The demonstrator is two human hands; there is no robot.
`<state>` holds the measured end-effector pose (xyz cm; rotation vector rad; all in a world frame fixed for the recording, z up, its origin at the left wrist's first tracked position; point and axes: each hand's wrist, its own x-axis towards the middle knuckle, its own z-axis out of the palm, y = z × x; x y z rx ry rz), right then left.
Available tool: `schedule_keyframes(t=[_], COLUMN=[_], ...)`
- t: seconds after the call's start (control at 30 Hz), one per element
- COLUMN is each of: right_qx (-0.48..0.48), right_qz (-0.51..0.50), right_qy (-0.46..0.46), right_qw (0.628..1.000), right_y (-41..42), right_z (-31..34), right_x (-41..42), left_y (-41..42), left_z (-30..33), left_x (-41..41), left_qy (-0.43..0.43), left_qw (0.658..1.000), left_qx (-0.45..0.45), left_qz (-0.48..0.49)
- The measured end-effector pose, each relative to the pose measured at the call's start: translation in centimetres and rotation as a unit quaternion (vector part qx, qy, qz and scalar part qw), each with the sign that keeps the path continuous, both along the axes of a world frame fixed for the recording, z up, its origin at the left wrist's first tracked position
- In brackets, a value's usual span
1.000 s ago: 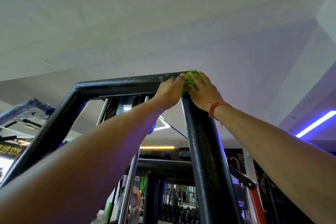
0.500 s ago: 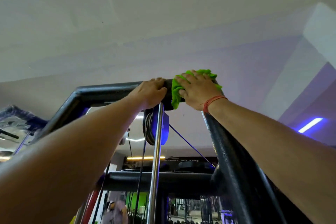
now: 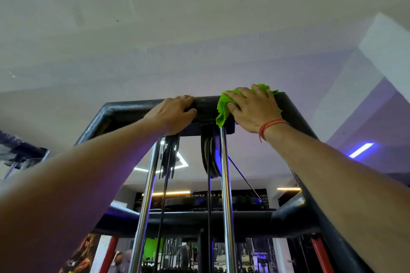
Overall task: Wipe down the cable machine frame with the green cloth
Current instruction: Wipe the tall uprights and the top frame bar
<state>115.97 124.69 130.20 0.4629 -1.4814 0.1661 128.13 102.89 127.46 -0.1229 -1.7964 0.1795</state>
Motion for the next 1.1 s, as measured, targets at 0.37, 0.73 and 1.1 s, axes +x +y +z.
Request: schedule_keyframes(t=[0.37, 0.73, 1.1], right_qx=[-0.059, -0.079, 0.004], right_qz=[0.024, 0.049, 0.074], right_qy=[0.036, 0.094, 0.122], right_qw=[0.997, 0.991, 0.990], right_y=[-5.2, -10.2, -15.3], right_z=[-0.8, -1.4, -0.1], right_x=[0.9, 1.2, 2.3], left_y=[-4.5, -7.4, -9.8], left_z=[-0.5, -0.3, -1.4], left_x=[1.6, 2.2, 3.4], left_qy=[-0.008, 0.002, 0.037], left_qw=[1.000, 1.000, 0.994], left_qx=[-0.015, 0.000, 0.039], left_qz=[-0.005, 0.027, 0.094])
